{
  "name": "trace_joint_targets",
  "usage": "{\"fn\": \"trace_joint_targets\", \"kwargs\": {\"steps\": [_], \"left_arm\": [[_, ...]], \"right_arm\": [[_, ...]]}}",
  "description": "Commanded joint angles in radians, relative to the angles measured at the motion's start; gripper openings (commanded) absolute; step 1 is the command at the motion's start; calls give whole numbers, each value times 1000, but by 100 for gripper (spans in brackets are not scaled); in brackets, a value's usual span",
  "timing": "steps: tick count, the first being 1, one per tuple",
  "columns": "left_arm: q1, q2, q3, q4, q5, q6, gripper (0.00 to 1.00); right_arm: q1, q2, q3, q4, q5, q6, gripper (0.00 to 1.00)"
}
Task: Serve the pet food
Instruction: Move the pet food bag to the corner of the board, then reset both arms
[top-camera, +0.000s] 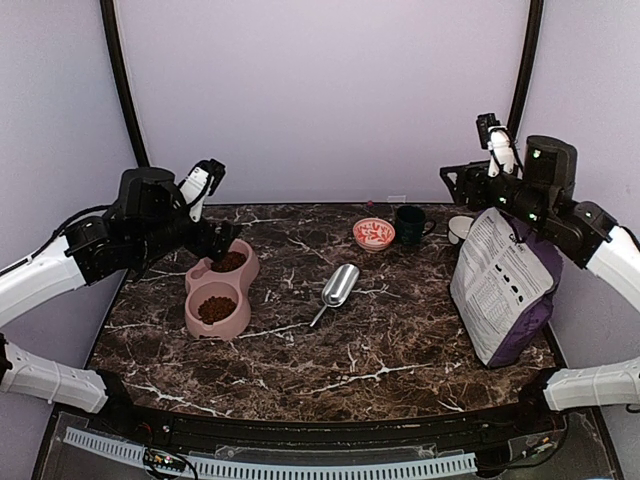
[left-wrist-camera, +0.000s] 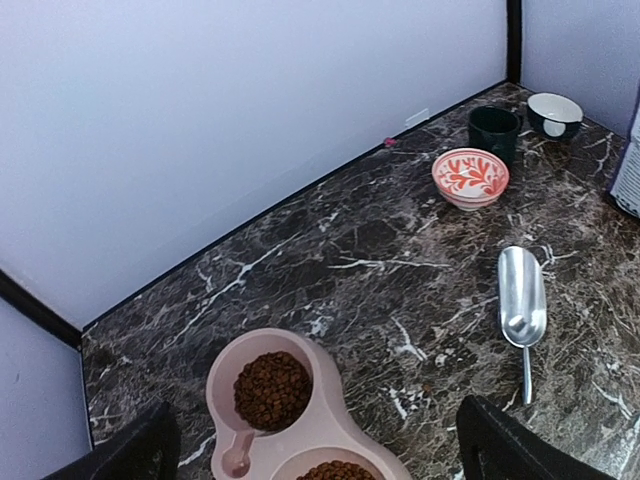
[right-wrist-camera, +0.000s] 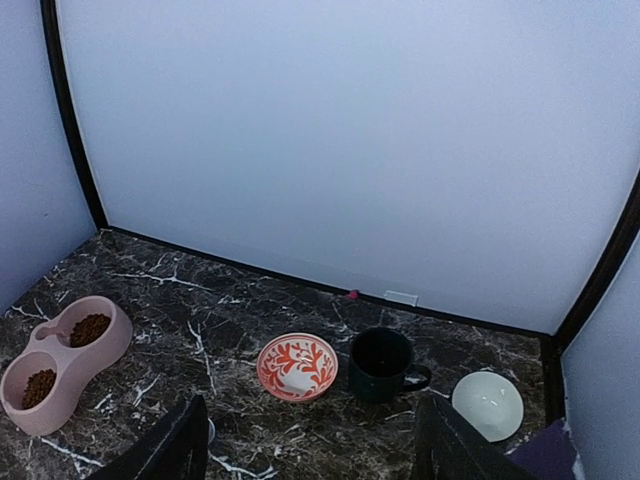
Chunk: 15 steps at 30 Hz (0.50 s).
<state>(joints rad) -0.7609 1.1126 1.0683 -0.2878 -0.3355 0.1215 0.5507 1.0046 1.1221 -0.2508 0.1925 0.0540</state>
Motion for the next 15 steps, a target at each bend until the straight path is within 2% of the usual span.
{"fn": "trace_joint_targets", "kwargs": {"steps": [1,8,12,15], "left_arm": [[66,-78,-54,5,-84,-79,99],[235,-161,-209,69,-215,-195,99],[306,-211,-364,232,-295,-203,99],[327,-243,-530,466,-364,-123,99]], "right_arm": [[1,42,-1,82,-103,82,71],[7,47,-137,160,-129,110,74],[7,46,-212,194,-161,124,74],[7,41,-244,201,-161,132,74]]}}
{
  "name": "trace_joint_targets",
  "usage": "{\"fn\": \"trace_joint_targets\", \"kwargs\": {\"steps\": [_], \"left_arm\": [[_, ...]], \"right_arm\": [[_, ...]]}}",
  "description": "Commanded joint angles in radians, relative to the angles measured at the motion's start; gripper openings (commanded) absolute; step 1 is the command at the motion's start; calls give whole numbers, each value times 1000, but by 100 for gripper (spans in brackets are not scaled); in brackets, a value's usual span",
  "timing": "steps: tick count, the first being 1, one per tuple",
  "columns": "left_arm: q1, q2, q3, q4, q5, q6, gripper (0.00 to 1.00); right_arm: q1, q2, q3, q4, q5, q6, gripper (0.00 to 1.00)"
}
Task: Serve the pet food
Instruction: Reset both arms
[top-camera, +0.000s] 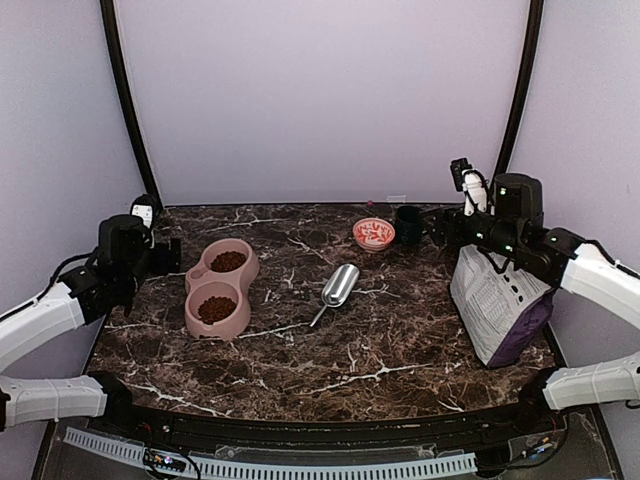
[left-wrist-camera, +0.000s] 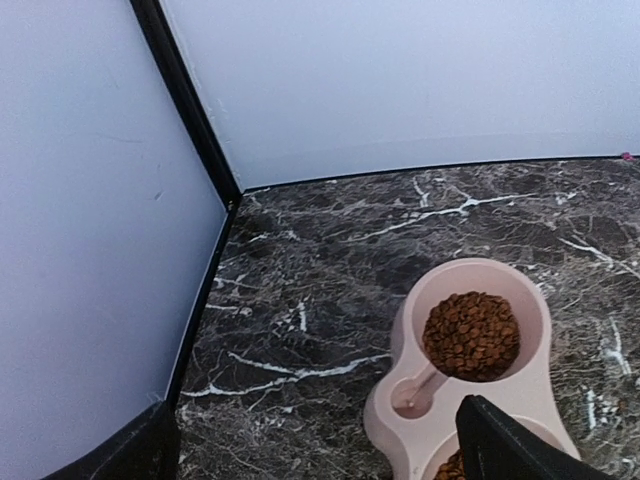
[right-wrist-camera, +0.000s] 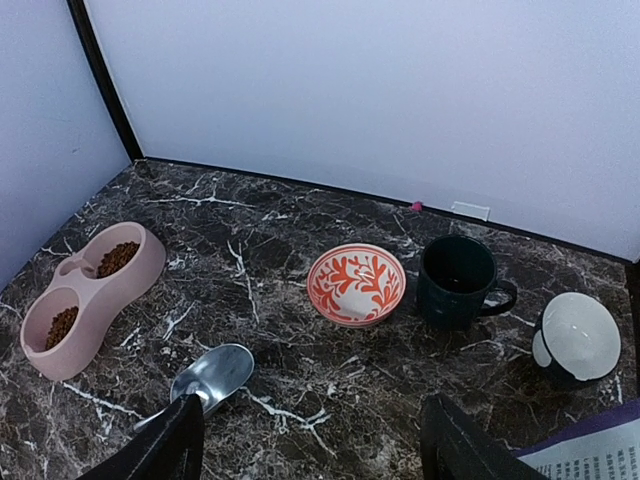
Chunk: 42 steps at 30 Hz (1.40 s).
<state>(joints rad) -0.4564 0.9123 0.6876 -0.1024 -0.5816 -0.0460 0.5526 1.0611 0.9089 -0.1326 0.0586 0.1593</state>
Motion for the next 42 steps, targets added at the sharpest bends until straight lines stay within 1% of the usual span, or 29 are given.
{"fn": "trace_joint_targets", "kwargs": {"steps": [1,5,6,8,9,12,16,18,20,22,24,29,33,35,38,39,40,41,42], "left_arm": [[34,-49,-201,362,-133,70,99],[96,-34,-369,652,-79,148,99],[112,-14,-411,726,-66,165,99],[165,60,-442,838,-36,184,99],[195,84,-446,855,-25,179,99],[285,197,-460,936,102,151,99],[360,331,-478,1074,198,146,99],[397,397,-484,1173,247,154,99],[408,417,-469,1171,271,159,99],[435,446,-474,1237,305,157,99],[449,446,-443,1159,318,137,99],[453,454,-433,1152,403,130,99],[453,474,-448,1219,458,81,99],[453,527,-465,1301,460,82,99],[454,677,-486,1532,462,108,99],[453,666,-478,1477,468,99,99],[455,634,-457,1377,464,82,99],[453,646,-435,1368,439,87,99],[453,666,-444,1432,445,99,99]], "right_arm": [[5,-18,-39,83,-26,27,74],[6,-36,-61,79,-25,28,75],[6,-40,-65,78,-24,28,75],[5,-49,-72,73,-25,27,76],[6,-54,-76,72,-26,26,76],[5,-74,-88,71,-25,32,78],[5,-99,-96,61,-18,58,81],[5,-112,-101,61,-17,71,83],[5,-124,-103,60,-11,82,83],[5,-135,-103,58,9,99,83],[6,-144,-100,53,21,103,84],[5,-166,-88,51,84,89,85],[5,-170,-64,31,110,76,85],[6,-171,-53,17,113,70,86],[6,-181,-41,1,116,61,86],[5,-187,-35,-4,120,57,86],[6,-190,-29,-10,127,51,86],[6,-192,-22,-14,133,45,86],[6,-193,-12,-22,139,38,86]]}}
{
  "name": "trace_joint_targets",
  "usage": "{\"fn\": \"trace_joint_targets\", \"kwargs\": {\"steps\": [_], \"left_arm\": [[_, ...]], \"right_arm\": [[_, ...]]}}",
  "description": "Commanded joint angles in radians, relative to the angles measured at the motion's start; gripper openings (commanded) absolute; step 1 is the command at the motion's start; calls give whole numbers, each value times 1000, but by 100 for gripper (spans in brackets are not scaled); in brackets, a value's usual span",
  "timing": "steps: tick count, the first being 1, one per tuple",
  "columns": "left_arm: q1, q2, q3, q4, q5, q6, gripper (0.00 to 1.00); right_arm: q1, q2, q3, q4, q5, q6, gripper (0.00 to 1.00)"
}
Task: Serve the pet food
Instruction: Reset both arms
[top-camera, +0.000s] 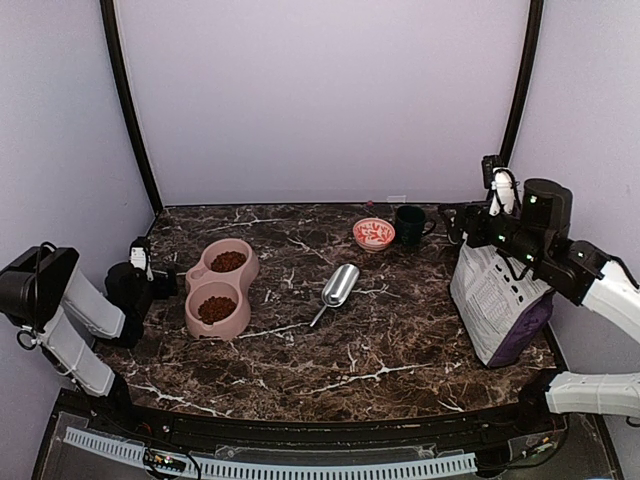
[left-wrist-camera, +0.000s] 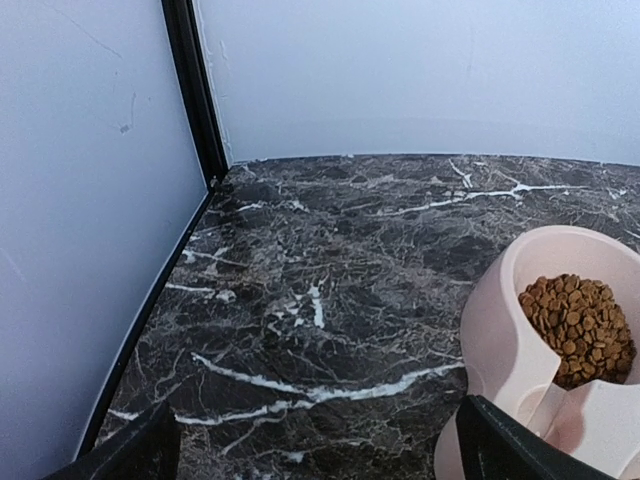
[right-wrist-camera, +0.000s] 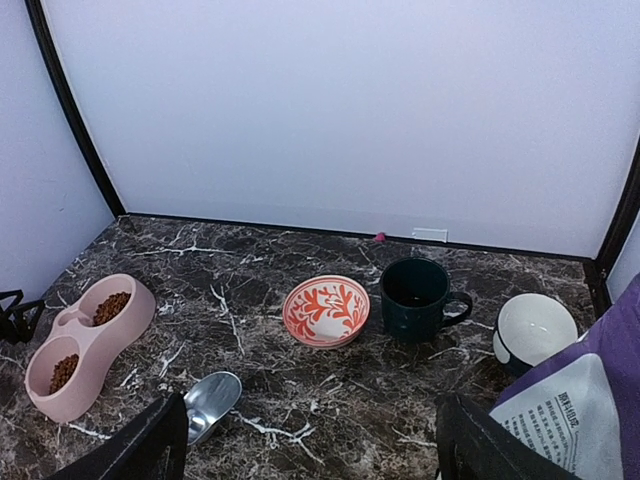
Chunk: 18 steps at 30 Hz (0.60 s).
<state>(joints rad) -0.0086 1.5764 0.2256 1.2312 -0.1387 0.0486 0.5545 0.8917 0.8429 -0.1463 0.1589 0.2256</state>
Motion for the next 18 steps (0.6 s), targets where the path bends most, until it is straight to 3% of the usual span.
{"fn": "trace_joint_targets", "kwargs": {"steps": [1,18], "left_arm": [[5,-6,20,70,-6,-9,99],[4,-6,21,67,-11,-6,99]], "right_arm": [[4,-23,68,-16,48,-36,86],[2,15,153,-64,88,-52,88]]}}
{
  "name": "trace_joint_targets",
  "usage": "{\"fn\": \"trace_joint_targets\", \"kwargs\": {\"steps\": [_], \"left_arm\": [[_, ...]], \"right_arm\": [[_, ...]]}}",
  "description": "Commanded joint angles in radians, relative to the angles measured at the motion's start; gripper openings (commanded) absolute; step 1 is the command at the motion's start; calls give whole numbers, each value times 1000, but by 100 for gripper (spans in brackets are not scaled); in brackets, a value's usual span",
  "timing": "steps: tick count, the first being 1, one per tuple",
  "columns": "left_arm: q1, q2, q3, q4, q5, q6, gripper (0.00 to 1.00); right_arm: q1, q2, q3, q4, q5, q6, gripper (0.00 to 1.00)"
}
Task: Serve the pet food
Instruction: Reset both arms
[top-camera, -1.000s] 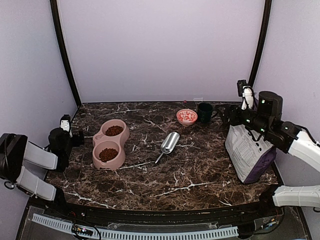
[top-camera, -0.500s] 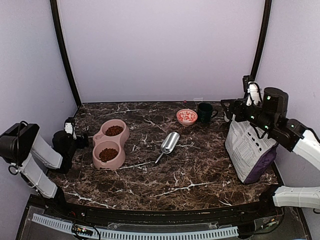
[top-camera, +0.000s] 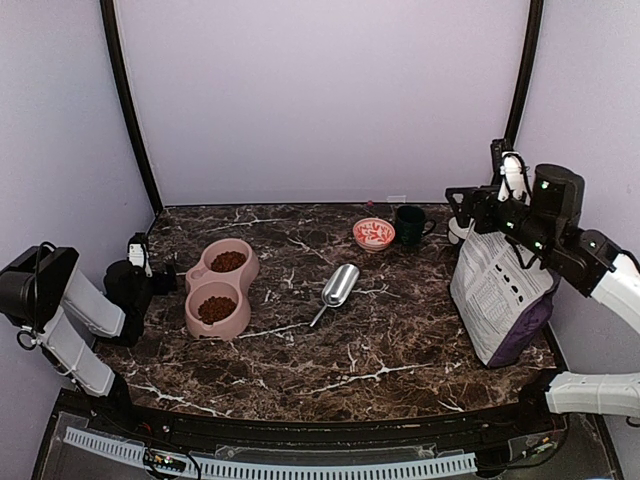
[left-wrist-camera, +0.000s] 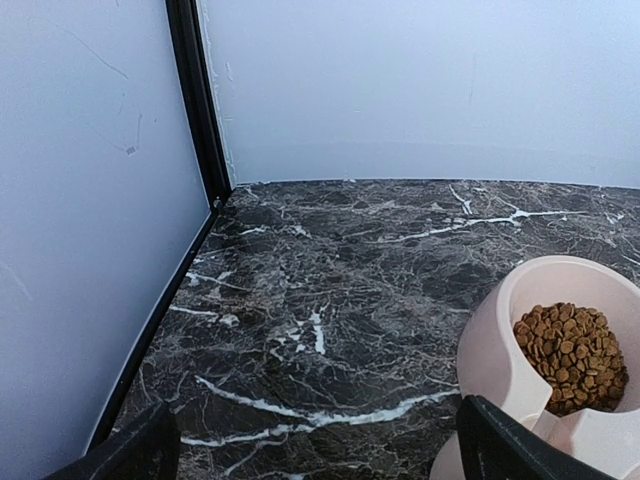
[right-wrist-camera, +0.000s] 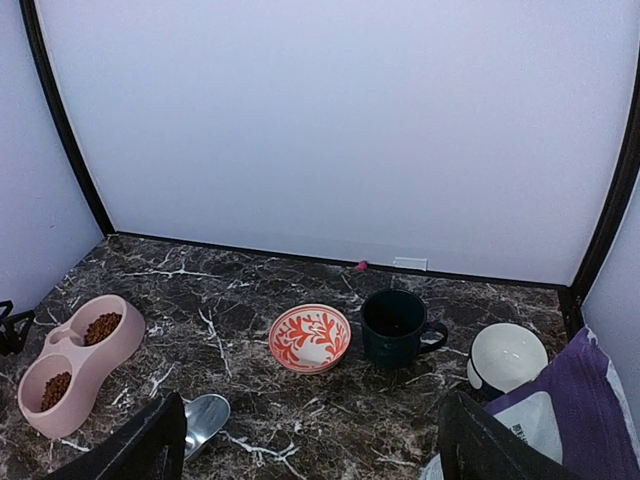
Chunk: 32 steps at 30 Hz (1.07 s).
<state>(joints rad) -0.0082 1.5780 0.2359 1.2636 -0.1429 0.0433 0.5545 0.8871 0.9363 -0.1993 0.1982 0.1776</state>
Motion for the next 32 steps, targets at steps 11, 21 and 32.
{"fn": "trace_joint_targets", "kwargs": {"steps": [11,21,32], "left_arm": [[5,-7,11,34,-6,0,99],[5,-8,11,34,-6,0,99],[5,-7,12,33,-6,0,99]], "right_arm": [[-268,251,425,-183,-154,24,89],[-369,228,400,-180,-253,79,89],[-369,189,367,-138,-289,67,94]]}}
